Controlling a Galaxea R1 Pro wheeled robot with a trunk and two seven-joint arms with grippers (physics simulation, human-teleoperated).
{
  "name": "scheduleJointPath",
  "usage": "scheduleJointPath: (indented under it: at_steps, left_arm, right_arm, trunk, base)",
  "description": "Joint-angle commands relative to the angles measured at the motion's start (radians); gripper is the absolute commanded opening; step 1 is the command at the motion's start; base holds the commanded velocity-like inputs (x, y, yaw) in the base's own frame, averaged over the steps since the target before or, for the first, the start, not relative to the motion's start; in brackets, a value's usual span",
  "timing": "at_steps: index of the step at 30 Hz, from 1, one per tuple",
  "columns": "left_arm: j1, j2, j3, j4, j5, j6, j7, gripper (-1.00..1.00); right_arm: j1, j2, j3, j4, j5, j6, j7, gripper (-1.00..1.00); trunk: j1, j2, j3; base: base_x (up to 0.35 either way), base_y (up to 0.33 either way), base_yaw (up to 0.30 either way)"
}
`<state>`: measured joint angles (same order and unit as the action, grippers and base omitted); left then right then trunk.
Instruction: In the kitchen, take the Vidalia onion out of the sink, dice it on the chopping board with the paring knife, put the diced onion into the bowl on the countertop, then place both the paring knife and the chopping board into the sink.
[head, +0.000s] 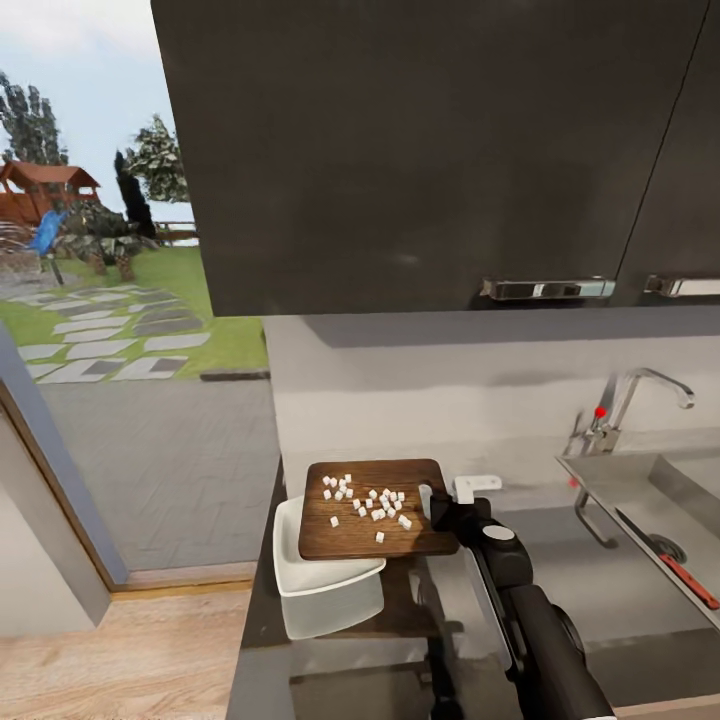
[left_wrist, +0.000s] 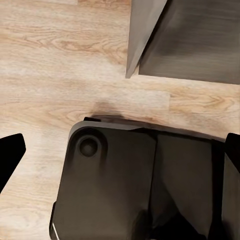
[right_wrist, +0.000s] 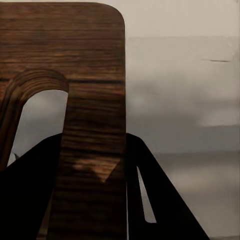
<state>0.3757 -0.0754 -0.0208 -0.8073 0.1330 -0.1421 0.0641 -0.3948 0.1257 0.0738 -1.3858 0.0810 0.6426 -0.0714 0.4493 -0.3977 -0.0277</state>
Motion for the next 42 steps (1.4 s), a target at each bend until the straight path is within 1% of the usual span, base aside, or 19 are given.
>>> scheduleJointPath:
  at_steps: [1,6,9,10,13,18,33,42]
  left_arm:
    - [0.000,0.000,-0.002,-0.001,0.009,-0.002,0.003,1.00]
    - [0.000,0.000,-0.002,-0.001,0.009,-0.002,0.003,1.00]
    - [0.002,-0.003,-0.004,-0.018,0.010,-0.008,0.002,1.00]
    - [0.002,-0.003,-0.004,-0.024,0.010,-0.008,0.002,1.00]
    - [0.002,-0.003,-0.004,-0.041,0.010,-0.008,0.002,1.00]
    - [0.001,-0.003,-0.004,-0.040,0.010,-0.008,0.002,1.00]
    - [0.001,-0.003,-0.004,-0.037,0.010,-0.007,0.002,1.00]
    - [0.001,-0.003,-0.004,-0.036,0.010,-0.007,0.002,1.00]
  right_arm:
    - [-0.001,0.000,0.001,-0.001,0.008,0.006,-0.001,-1.00]
    - [-0.001,0.000,0.001,-0.001,0.008,0.006,-0.001,-1.00]
    - [-0.001,0.017,0.003,0.017,0.014,-0.005,-0.001,-1.00]
    - [-0.001,0.019,0.003,0.020,0.014,-0.005,-0.001,-1.00]
    - [-0.001,0.018,0.003,0.020,0.015,-0.006,-0.001,-1.00]
    - [-0.001,0.010,0.003,0.021,0.014,-0.010,-0.001,-1.00]
    - [-0.001,0.009,0.004,0.019,0.016,-0.011,-0.002,-1.00]
    - [-0.001,0.008,0.004,0.012,0.016,-0.010,-0.005,-1.00]
  trunk:
    - [0.001,-0.002,-0.002]
    - [0.001,-0.002,-0.002]
    - [0.001,-0.002,-0.002]
    - [0.001,-0.002,-0.002]
    - [0.001,-0.002,-0.002]
    - [0.001,-0.002,-0.002]
    - [0.001,-0.002,-0.002]
    - [0.001,-0.002,0.010]
  base:
    - [0.000,0.000,0.014]
    - [0.000,0.000,0.004]
    - [0.000,0.000,0.000]
    - [0.000,0.000,0.000]
    - [0.000,0.000,0.000]
    - [0.000,0.000,0.000]
    - [0.000,0.000,0.000]
    - [0.000,0.000,0.000]
